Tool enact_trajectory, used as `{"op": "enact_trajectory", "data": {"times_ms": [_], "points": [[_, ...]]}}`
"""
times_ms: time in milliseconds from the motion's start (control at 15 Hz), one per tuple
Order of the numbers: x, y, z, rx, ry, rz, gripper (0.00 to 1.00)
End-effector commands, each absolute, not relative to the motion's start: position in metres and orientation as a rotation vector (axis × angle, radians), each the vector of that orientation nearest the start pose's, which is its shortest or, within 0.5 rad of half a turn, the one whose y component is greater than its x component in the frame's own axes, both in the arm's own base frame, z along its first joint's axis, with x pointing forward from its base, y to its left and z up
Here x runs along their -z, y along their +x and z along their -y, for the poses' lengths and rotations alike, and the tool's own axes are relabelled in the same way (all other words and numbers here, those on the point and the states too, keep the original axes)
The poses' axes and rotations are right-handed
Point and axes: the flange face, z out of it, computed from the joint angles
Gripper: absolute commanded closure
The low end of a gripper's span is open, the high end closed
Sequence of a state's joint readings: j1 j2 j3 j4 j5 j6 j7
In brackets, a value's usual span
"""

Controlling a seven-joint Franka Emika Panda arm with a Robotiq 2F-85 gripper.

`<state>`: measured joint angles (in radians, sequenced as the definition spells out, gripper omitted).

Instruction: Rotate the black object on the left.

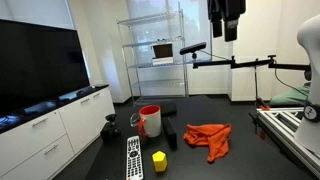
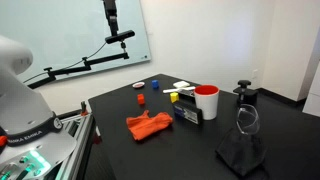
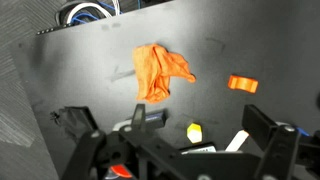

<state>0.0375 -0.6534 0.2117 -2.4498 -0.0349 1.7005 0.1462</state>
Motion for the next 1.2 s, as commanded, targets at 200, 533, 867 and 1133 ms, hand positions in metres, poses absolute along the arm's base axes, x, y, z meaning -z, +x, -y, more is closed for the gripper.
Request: {"op": "enact_trajectory", "data": {"times_ms": [200,533,867,1133], "points": [[-0.535,0.332,-0.093,-0.043,-3.314,0.098,0.0],[-0.539,0.356,-0.085,-0.053,-3.26,-0.103,0.0],[-0.562,0.465,-0.014,-0.031,-3.109,-0.484,0.0],[-0.555,0.55,0.002,-0.012,-2.98,-0.631,0.0]]}}
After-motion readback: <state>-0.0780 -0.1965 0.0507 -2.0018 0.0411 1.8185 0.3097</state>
